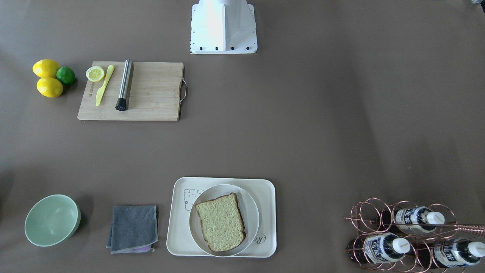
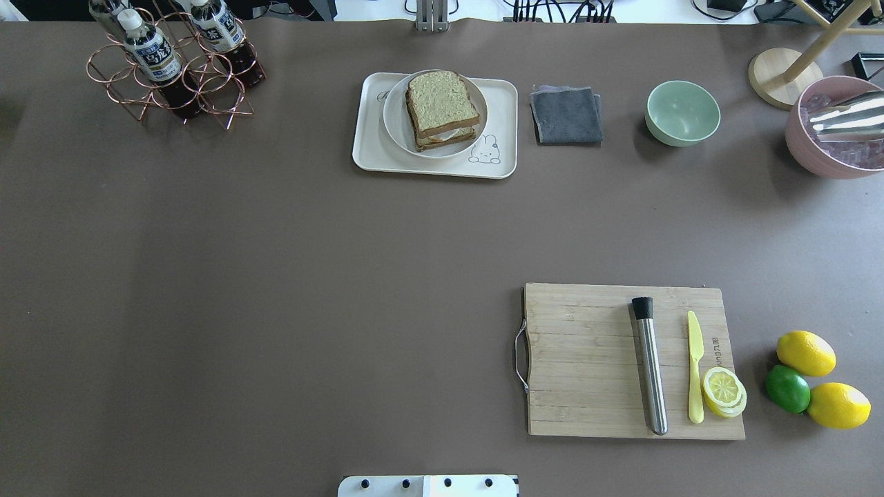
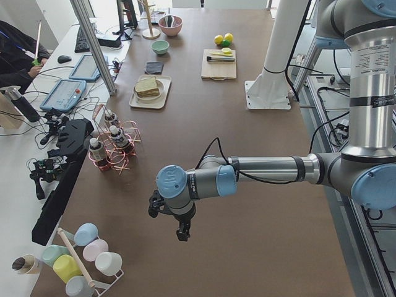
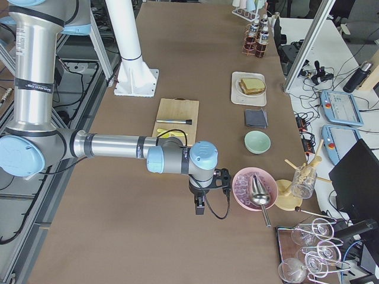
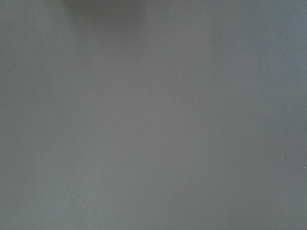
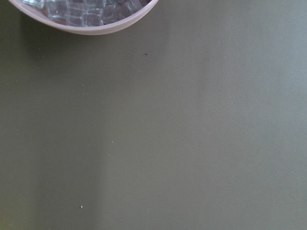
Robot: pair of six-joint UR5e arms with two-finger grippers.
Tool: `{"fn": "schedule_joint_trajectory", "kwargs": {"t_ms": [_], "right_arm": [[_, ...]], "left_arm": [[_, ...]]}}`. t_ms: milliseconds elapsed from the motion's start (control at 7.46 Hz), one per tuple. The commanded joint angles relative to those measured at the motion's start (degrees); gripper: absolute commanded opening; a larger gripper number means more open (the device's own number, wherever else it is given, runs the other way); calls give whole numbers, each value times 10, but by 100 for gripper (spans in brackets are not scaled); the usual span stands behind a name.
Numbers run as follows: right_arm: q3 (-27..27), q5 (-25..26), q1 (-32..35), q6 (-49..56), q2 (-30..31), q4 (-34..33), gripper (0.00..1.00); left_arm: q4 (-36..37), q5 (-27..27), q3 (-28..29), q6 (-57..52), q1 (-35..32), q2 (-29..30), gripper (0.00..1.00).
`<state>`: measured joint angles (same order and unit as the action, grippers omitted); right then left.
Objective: Make sandwich and place on tray
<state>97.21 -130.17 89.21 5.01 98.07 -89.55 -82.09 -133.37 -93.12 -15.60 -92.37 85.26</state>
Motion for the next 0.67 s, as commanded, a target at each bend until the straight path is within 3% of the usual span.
{"fn": "schedule_joint_trajectory", "kwargs": {"t_ms": [0,536], "right_arm": [[0,0,-1,0,0,1,100],[0,0,0,0,0,1,100]], "left_arm": [[-2,0,-1,0,0,3,99],[-3,1,0,0,1,6,99]]}}
